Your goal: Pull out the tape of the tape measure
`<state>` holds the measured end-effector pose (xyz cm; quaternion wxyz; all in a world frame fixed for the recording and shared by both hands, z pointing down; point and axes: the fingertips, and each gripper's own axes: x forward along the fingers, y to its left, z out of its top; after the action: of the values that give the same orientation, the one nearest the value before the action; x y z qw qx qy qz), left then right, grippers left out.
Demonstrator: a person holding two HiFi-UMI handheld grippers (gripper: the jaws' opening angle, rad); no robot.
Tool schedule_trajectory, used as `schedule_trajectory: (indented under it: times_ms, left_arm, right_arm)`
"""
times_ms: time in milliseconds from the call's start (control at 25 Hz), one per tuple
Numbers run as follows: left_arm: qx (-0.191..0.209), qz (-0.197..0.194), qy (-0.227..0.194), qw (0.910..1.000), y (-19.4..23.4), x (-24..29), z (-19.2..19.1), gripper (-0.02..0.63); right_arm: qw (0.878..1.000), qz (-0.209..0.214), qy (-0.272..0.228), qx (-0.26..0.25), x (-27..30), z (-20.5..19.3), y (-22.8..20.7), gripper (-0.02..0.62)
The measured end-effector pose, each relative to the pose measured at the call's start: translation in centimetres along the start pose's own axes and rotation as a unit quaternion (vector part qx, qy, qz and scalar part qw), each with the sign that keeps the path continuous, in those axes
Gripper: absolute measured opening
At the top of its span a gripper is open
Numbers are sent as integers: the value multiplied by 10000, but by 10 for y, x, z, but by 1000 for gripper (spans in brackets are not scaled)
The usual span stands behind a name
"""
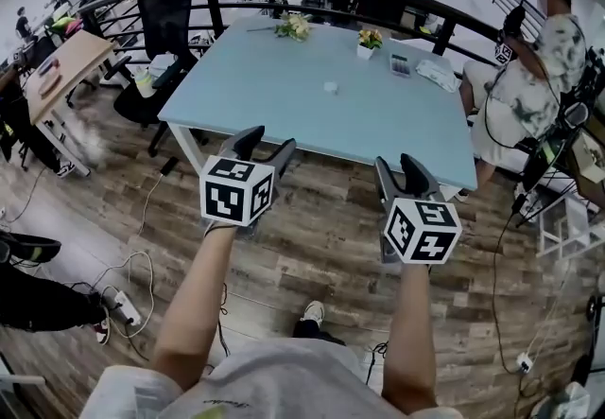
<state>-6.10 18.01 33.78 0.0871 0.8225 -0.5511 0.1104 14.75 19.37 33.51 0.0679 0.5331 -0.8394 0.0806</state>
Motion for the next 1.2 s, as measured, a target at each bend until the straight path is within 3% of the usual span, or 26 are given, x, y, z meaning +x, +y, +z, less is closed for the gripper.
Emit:
schedule_trajectory:
  times_ms: [520, 1200]
  left_arm:
    - [13, 158, 156, 9998, 4, 74, 15, 273]
    - [18, 350, 161, 9993, 21, 129, 41, 273]
  right_arm:
    - [9999, 114, 28, 114, 59, 8, -60, 229]
    - [9992, 381, 100, 75, 118, 29, -84, 229]
